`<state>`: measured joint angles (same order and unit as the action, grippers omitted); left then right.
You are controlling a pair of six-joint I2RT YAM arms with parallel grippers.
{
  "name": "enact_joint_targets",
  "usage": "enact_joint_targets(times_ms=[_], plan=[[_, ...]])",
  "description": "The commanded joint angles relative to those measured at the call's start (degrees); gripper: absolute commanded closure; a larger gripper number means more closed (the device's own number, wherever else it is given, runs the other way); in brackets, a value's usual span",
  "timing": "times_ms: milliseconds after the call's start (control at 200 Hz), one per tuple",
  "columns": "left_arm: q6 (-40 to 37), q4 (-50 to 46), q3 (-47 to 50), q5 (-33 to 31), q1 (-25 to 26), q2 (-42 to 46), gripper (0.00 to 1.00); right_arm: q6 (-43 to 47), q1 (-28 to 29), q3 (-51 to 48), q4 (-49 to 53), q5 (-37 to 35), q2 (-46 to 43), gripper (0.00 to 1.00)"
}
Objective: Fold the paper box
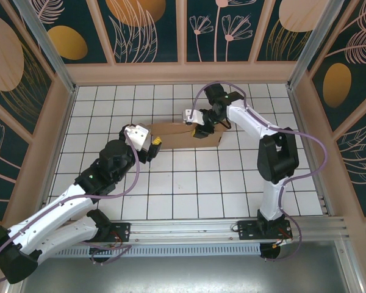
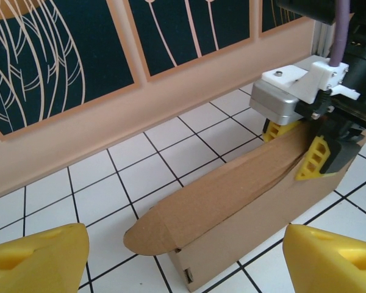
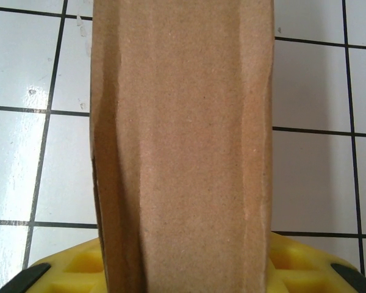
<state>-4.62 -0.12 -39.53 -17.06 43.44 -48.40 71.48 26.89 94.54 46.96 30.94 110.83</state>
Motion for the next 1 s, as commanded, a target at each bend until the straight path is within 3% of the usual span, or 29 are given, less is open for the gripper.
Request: enact_joint_targets(times_ms=[0, 115, 305, 490, 520, 545, 560, 996], plan=[[0.3, 1.9, 0.7, 0.8, -0.3, -0.1, 0.18, 0.0, 0.3, 2.3, 1.9, -0.1, 1.7, 0.67], [0.3, 1.9, 0.7, 1.2, -0.3, -0.2, 0.17, -0.9, 0.3, 1.8, 1.8, -0.9, 2.2, 0.63], [0.7, 1.9, 0.7, 1.6, -0.3, -0.5, 0.17, -3.9, 0.3, 1.7, 0.1, -2.2, 1.0, 0.35], [0.5, 1.6, 0.0, 1.2, -0.3, -1.2, 0.16, -4.9, 0.0, 2.6, -0.9, -1.4, -0.3, 0.30], [0.6, 1.6, -0.1, 1.2, -0.3, -1.2, 0.16, -5.0, -0.1, 2.5, -1.0, -1.2, -0.5, 0.26], [0.6, 1.6, -0.2, 1.3, -0.3, -1.3, 0.16, -5.0, -0.2, 2.5, -1.1, -1.1, -0.7, 0.06], [0.7, 1.5, -0.2, 1.3, -0.3, -1.3, 0.16, -5.1, -0.3, 2.4, -1.2, -1.1, -0.8, 0.02], [0.6, 1.5, 0.1, 1.0, -0.3, -1.3, 0.15, -7.5, -0.9, 0.7, -6.6, -0.6, -4.9, 0.01]])
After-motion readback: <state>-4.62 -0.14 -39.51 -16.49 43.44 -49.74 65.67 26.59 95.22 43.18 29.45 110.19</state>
